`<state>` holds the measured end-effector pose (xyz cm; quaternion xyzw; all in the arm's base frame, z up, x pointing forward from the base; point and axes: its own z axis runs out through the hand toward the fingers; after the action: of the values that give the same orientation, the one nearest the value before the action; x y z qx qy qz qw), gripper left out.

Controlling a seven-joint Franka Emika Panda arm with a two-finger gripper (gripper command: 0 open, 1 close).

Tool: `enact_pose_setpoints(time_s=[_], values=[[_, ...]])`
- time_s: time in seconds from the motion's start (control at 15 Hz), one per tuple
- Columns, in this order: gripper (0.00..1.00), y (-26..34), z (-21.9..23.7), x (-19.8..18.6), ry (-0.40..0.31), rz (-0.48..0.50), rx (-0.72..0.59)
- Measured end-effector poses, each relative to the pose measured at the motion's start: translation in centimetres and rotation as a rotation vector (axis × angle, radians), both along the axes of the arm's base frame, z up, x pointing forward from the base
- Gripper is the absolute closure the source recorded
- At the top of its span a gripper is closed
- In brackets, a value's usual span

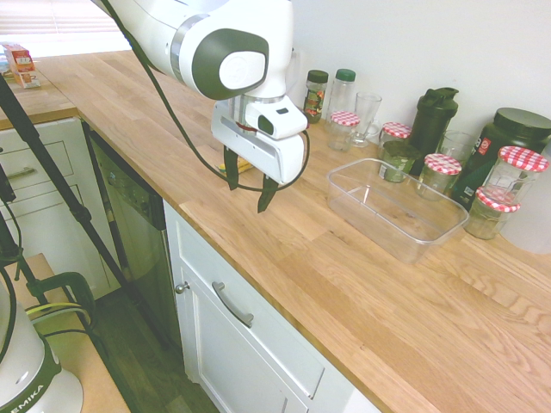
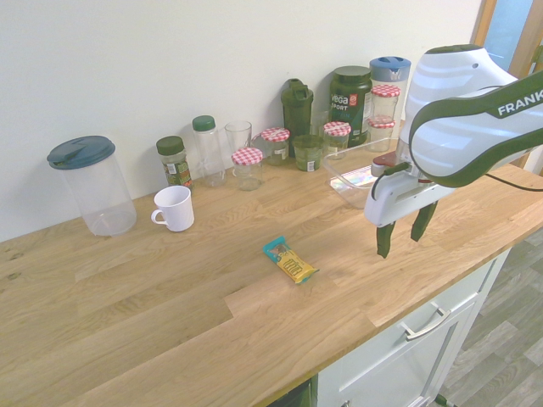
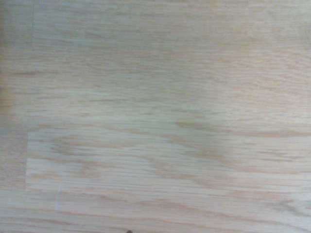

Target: Put the protein bar into the container

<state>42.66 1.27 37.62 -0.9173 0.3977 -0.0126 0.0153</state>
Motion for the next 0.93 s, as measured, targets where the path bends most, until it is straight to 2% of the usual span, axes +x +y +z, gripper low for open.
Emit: enact_pose_setpoints(time_s=[0.27, 0.6, 0.93], values=[[0.0, 1.1, 0.1, 0.1, -0.003, -0.005, -0.035], [0.0, 9.6, 2.4, 1.1, -0.062, 0.012, -0.091], [0.0, 14.2, 1.9, 4.1, -0.054, 0.06, -0.09]])
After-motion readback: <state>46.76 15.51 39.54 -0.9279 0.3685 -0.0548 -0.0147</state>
